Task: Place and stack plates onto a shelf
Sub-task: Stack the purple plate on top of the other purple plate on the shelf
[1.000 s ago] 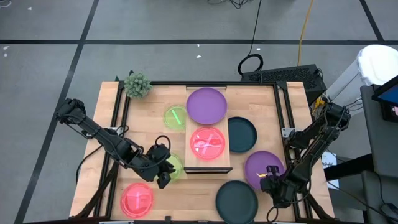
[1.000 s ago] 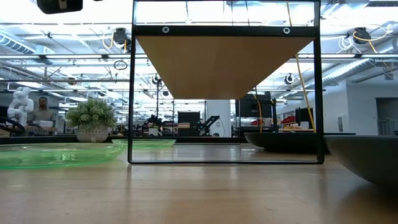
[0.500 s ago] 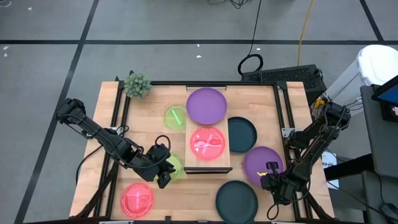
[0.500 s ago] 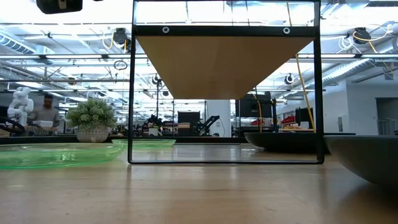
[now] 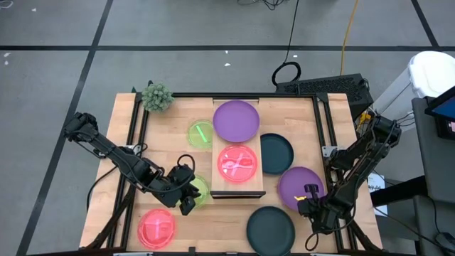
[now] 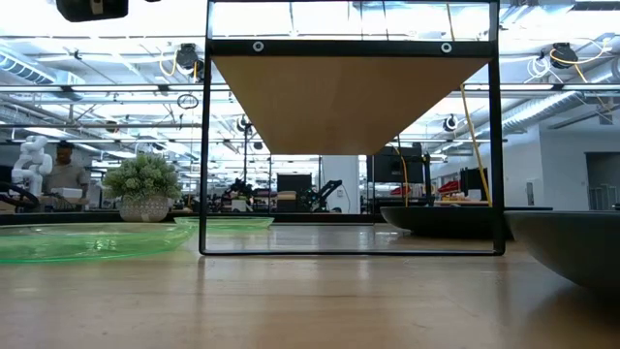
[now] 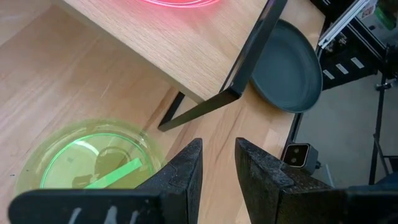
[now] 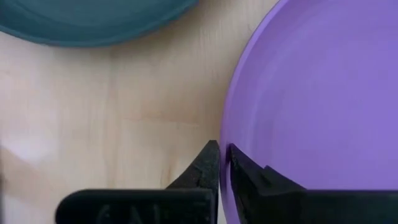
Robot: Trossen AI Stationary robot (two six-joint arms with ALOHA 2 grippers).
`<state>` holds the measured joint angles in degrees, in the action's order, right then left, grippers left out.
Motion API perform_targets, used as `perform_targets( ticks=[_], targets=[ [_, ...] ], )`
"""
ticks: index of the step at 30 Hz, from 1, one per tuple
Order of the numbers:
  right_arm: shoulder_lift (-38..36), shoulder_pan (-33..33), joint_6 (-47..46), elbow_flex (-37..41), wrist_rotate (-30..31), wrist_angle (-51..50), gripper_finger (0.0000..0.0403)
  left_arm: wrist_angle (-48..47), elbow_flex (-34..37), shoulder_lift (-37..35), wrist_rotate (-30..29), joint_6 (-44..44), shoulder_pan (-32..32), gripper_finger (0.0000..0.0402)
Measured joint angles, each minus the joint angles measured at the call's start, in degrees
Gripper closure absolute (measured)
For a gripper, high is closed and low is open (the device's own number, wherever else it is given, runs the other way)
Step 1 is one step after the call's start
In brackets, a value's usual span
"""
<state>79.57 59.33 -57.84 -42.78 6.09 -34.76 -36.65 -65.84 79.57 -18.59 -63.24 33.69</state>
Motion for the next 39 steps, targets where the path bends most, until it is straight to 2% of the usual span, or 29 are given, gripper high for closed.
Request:
perform_targets(
  ticks=[8,17,28,39],
  targets=[
    [-3.25,0.02,-3.25,-5.38,-0.59,-7.61,0.0403,-0.77,0.00,0.01,-1.13,0.55,0.00,0.0302],
    [-4.61,0.04,-2.91,-16.42,-0.55,-19.72,0.0402,-0.92,0.00,0.02,-2.71,0.57,0.00,0.0302],
    [-4.64,-1.23,-3.30,-28.74,3.47,-34.25,0.0402,-1.27,0.00,0.02,-3.04,1.41,-0.02,0.0302],
    [-4.64,-6.34,4.09,-38.85,7.87,-44.87,0.0402,-3.05,0.00,0.02,-4.46,4.49,-0.11,0.0302]
  ],
)
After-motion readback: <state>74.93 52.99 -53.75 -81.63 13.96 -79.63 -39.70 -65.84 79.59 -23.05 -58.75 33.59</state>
